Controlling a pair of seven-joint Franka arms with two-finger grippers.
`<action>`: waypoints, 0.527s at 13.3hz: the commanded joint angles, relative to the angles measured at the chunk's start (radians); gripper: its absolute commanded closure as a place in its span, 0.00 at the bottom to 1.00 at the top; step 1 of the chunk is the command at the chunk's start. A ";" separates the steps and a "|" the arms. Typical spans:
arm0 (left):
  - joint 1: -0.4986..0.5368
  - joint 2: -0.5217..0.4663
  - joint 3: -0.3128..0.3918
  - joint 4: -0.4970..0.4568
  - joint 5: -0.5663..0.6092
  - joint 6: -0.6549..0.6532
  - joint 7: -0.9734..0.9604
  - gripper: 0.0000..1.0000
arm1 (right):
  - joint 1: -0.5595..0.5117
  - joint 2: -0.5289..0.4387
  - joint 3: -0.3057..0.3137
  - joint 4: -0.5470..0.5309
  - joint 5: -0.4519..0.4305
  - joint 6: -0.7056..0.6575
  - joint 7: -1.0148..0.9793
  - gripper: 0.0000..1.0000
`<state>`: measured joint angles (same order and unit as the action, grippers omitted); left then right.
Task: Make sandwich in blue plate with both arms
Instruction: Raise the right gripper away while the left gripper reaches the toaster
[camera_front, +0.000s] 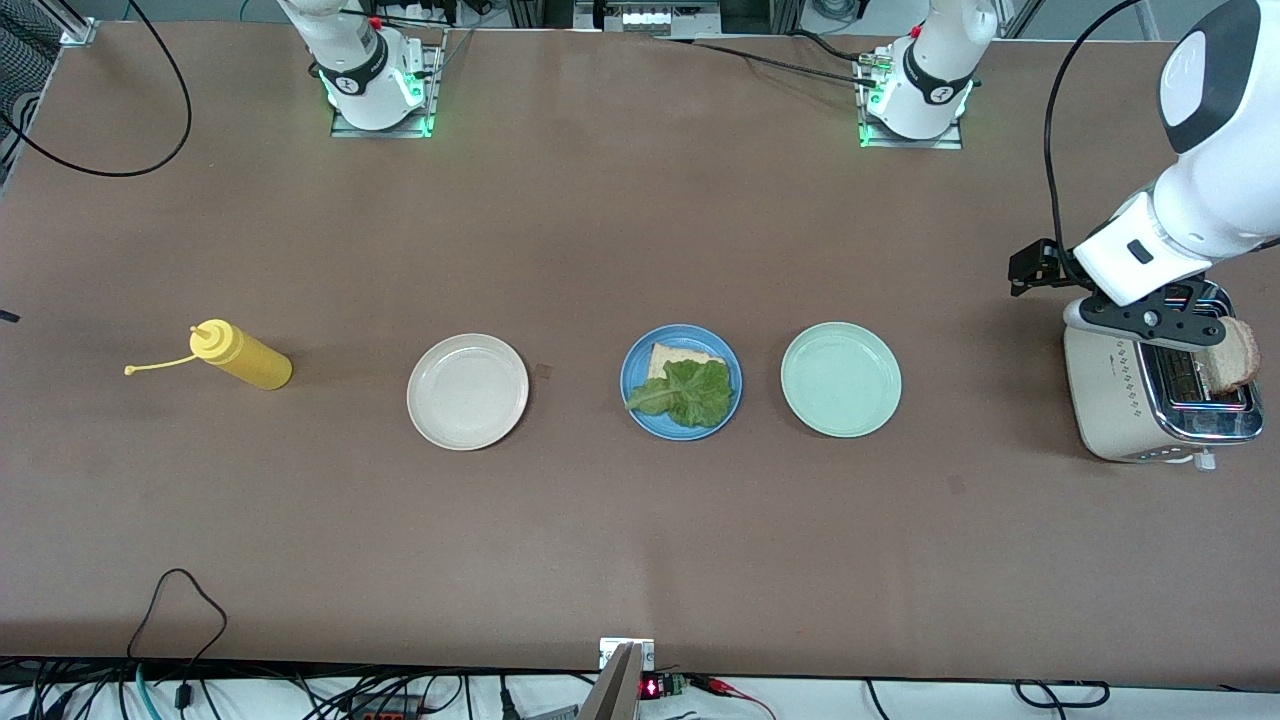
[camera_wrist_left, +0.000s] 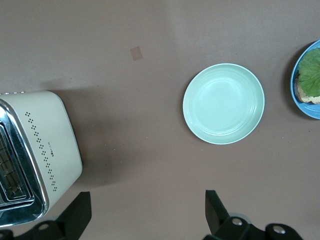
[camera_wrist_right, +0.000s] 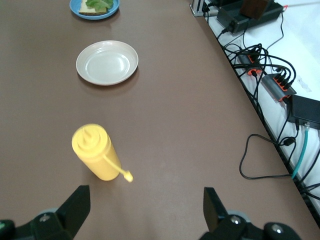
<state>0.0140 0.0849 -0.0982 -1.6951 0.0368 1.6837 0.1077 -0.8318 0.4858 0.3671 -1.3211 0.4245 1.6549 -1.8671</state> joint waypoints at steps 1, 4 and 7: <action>0.003 0.012 -0.001 0.028 0.000 -0.019 -0.002 0.00 | 0.080 -0.191 -0.008 -0.079 -0.085 -0.029 0.269 0.00; 0.003 0.012 -0.001 0.028 0.000 -0.022 -0.002 0.00 | 0.216 -0.323 -0.010 -0.101 -0.167 -0.095 0.590 0.00; 0.023 0.018 0.012 0.025 0.001 -0.024 0.003 0.00 | 0.458 -0.371 -0.126 -0.104 -0.233 -0.135 0.904 0.00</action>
<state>0.0156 0.0862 -0.0943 -1.6951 0.0369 1.6811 0.1063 -0.5150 0.1498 0.3404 -1.3857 0.2337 1.5295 -1.1145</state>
